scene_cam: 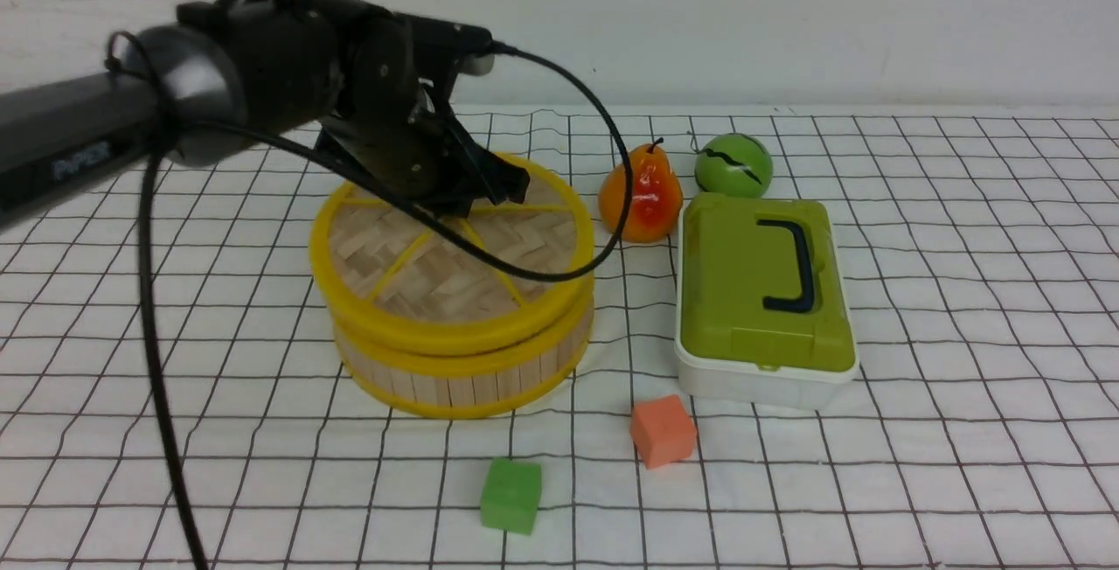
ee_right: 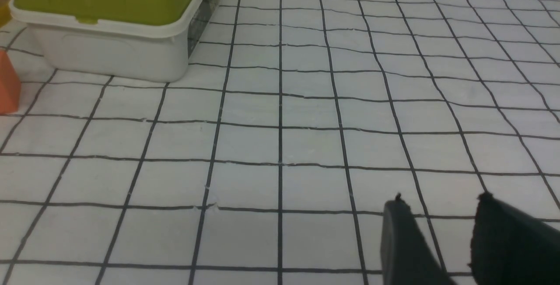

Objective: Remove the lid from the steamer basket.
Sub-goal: Use the left arm to lift the lid of the steamer, then use the left arm to place the steamer lid on the table

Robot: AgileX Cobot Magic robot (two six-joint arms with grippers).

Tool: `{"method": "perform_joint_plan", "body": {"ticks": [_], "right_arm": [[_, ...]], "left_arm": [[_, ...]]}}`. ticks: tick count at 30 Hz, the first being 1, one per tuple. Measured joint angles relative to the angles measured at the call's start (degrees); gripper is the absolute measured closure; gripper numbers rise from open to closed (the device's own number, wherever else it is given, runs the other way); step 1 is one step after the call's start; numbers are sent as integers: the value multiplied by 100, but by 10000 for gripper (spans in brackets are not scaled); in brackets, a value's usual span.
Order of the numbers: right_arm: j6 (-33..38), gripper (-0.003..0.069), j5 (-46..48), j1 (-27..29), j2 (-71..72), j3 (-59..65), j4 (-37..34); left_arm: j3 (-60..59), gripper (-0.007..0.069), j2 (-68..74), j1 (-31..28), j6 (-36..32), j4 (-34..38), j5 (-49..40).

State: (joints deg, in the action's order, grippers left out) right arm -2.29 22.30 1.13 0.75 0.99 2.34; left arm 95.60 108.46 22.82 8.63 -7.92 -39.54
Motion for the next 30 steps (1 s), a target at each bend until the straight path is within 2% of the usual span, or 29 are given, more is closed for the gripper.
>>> {"method": "perform_joint_plan", "body": {"ticks": [3,7,8,11,17,27,29,30], "right_arm": [[0,419,0,0,0,0,0],[0,419,0,0,0,0,0],[0,419,0,0,0,0,0],[0,419,0,0,0,0,0],[0,419,0,0,0,0,0],[0,419,0,0,0,0,0],[0,419,0,0,0,0,0],[0,419,0,0,0,0,0]], "left_arm": [[0,518,-722,-94,101,-377,6],[0,518,-1291,-514,480,-734,-19],[-61,518,-1432,-893,734,-820,-73],[-486,518,-1445,-1546,1021,-913,-67],[-1632,518,-824,-2336,1518,-913,624],[-1795,515,301,-2459,1761,-844,1219],[-1795,496,315,-2459,1765,-782,1255],[-1795,456,274,-2459,1765,-702,1262]]}}
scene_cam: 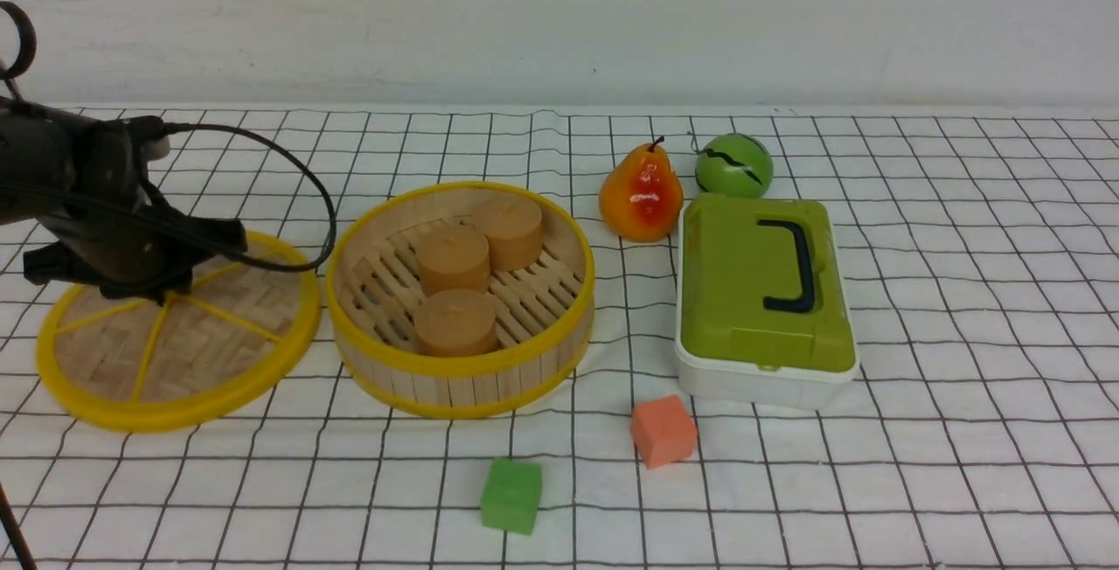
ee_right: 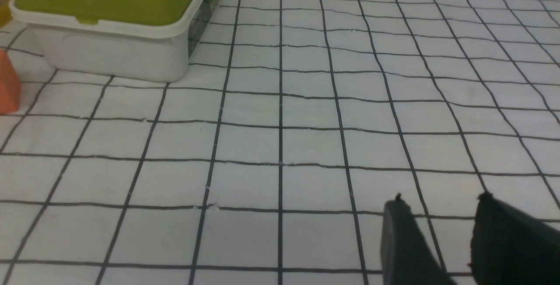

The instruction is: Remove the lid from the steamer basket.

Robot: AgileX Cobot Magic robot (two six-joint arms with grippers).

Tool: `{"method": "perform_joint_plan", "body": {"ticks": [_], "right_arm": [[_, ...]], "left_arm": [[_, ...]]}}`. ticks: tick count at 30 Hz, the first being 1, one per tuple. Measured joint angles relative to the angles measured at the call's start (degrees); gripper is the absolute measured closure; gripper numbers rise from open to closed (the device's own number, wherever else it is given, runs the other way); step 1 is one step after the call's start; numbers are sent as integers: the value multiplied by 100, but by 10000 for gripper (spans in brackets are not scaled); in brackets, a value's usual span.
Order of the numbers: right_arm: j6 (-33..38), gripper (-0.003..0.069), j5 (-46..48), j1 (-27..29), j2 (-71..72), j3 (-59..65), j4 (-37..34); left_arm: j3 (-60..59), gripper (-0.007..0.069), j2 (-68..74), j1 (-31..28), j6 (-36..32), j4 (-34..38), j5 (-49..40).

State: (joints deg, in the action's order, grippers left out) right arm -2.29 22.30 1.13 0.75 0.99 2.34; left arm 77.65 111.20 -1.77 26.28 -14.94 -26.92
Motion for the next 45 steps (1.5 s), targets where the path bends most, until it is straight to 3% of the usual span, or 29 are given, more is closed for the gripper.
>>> {"method": "perform_joint_plan", "body": {"ticks": [4,7,11,15,16,18,20,28,36,41,45], "right_arm": [[0,419,0,0,0,0,0],[0,419,0,0,0,0,0],[0,419,0,0,0,0,0],[0,419,0,0,0,0,0],[0,419,0,0,0,0,0],[0,419,0,0,0,0,0],[0,419,0,0,0,0,0],[0,419,0,0,0,0,0],[0,419,0,0,0,0,0],[0,419,0,0,0,0,0],[0,419,0,0,0,0,0]], "left_arm": [[0,357,-364,0,-129,94,-55],[0,329,-1015,0,-331,144,-110],[0,373,-2120,0,-603,382,-115],[-340,514,-3841,0,-1185,978,320],[-374,514,-3916,0,-1185,1008,320],[-990,606,-4930,0,-1541,1401,878],[-1540,637,-5515,0,-1726,1660,1189],[-3994,637,-7233,0,-1893,2265,1491],[-5515,637,-7798,0,-1898,2956,1414],[-5890,637,-7805,-7,-1898,2952,1369],[-6242,637,-8220,224,-1900,2402,1771]]}}
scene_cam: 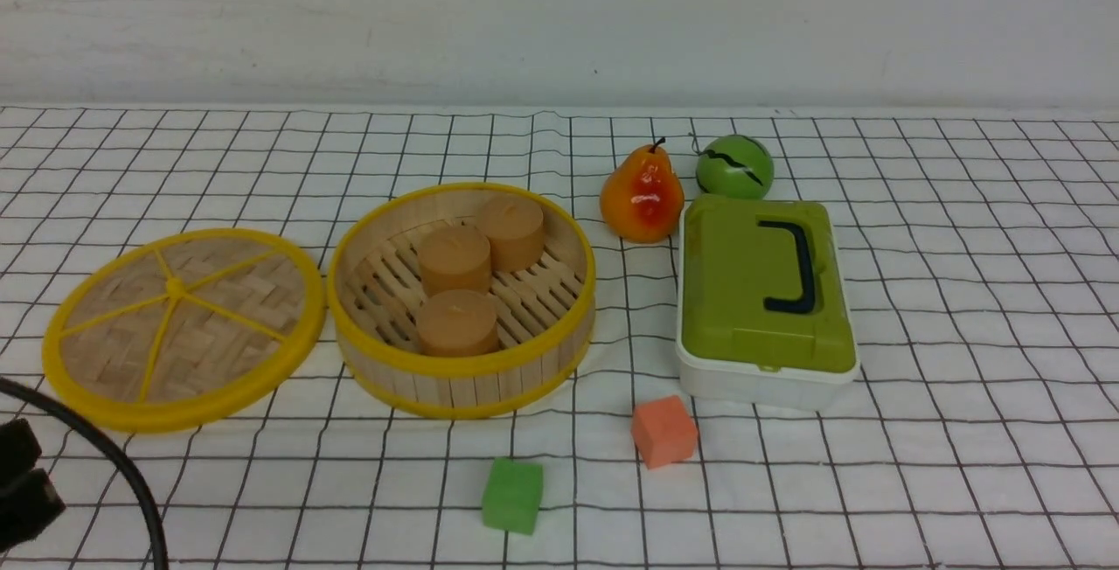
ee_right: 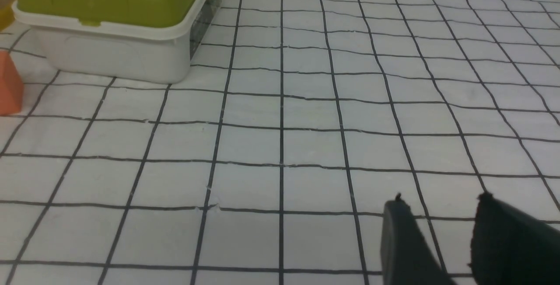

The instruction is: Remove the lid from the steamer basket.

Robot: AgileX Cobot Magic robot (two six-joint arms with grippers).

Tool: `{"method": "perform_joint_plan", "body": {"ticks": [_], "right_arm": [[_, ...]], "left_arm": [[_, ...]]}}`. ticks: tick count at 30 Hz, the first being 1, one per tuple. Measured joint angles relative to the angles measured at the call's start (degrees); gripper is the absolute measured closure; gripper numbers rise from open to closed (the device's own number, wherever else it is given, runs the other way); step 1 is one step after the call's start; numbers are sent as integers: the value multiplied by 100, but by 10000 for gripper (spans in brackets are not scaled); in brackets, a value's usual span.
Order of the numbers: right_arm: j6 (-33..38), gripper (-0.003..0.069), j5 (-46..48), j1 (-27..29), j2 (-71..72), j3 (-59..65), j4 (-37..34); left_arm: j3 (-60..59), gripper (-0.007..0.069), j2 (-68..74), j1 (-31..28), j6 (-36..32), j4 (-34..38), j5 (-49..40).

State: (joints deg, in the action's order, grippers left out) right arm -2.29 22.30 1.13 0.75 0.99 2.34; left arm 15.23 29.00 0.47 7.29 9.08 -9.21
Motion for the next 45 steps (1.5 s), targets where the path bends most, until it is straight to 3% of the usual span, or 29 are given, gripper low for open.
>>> {"method": "perform_joint_plan", "body": {"ticks": [2,7,10,18,45], "right_arm": [[0,419,0,0,0,0,0],[0,419,0,0,0,0,0],[0,419,0,0,0,0,0],[0,419,0,0,0,0,0],[0,419,0,0,0,0,0]], "left_arm": [[-220,637,-294,77,-5,-89,160],[-1548,637,-1891,177,-11,-205,1505],[-1644,637,-2457,177,-59,-258,1261],[-1695,637,-2952,177,-82,-525,-1098],[-1695,637,-2952,177,-254,-556,-1218]]}}
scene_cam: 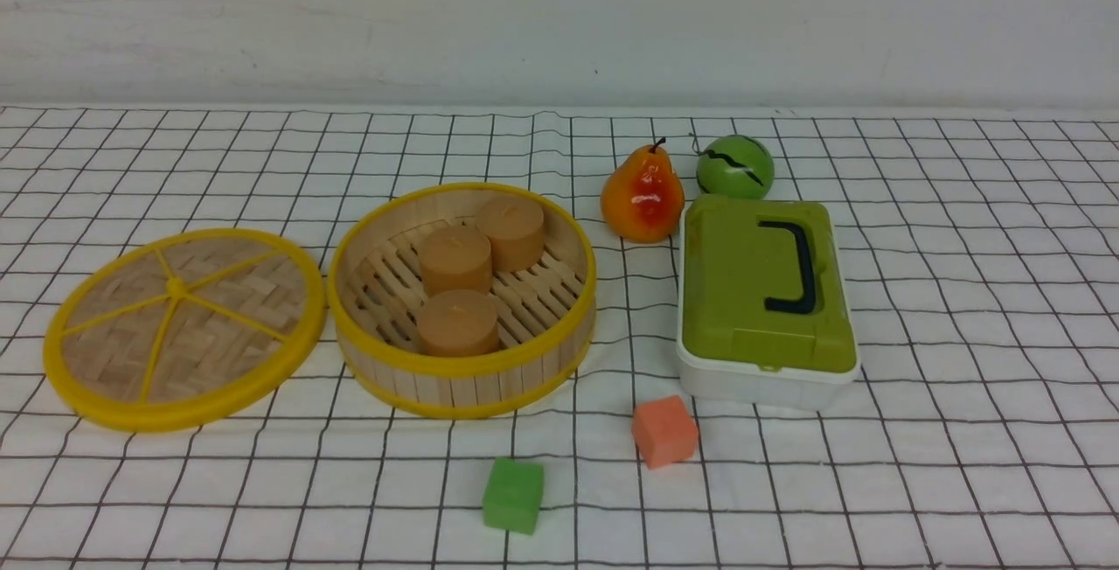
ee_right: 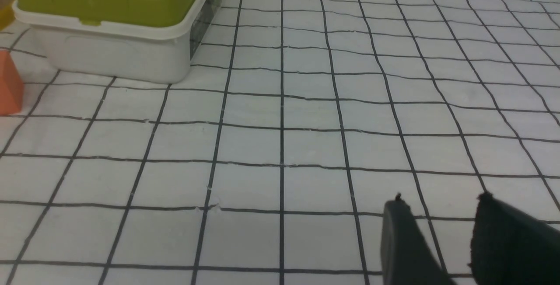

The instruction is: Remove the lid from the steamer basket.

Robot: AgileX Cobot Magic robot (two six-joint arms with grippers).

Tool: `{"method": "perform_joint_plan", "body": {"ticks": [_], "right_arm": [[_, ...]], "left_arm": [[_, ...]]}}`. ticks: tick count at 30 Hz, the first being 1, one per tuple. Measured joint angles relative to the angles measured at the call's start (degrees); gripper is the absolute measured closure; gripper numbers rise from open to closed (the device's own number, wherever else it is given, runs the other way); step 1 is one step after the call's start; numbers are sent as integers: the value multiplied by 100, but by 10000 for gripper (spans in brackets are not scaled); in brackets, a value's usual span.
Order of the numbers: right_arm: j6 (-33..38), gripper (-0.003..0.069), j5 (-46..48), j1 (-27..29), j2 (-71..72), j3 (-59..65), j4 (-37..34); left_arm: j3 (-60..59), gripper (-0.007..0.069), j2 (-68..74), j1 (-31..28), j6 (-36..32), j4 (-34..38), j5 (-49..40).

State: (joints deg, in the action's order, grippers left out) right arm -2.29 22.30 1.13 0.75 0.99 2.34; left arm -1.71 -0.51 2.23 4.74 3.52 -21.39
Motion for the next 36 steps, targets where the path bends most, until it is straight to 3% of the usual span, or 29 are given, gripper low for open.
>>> {"method": "perform_joint_plan", "body": {"ticks": [36], "right_arm": [[0,419,0,0,0,0,0]], "left_arm": [[0,622,0,0,0,-12,-1]]}}
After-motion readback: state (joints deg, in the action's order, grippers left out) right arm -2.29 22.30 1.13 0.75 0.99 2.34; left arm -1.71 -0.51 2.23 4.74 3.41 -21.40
